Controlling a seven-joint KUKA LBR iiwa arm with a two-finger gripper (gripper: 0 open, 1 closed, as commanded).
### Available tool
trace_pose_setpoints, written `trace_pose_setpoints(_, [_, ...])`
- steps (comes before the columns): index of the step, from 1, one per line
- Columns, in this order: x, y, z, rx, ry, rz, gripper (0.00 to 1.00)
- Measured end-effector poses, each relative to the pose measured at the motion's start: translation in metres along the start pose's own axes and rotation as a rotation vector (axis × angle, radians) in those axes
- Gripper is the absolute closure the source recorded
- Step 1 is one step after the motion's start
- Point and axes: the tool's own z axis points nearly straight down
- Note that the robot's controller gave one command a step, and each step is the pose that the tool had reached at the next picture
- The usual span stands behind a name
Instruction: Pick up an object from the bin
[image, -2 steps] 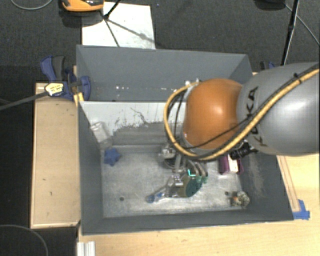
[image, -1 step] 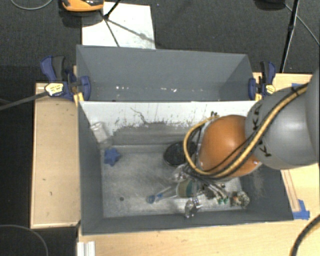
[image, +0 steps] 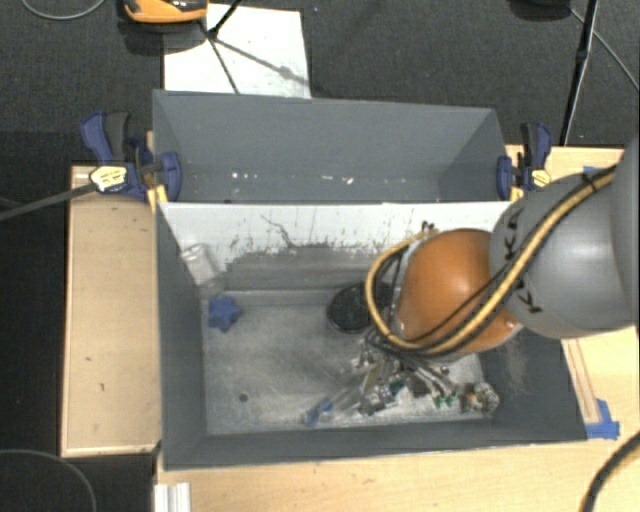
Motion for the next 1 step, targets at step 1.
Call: trace_pose_setpoints(1, [-0.0116,-0.0111,-0.1259,0.003,-0.009,-0.068,1.00])
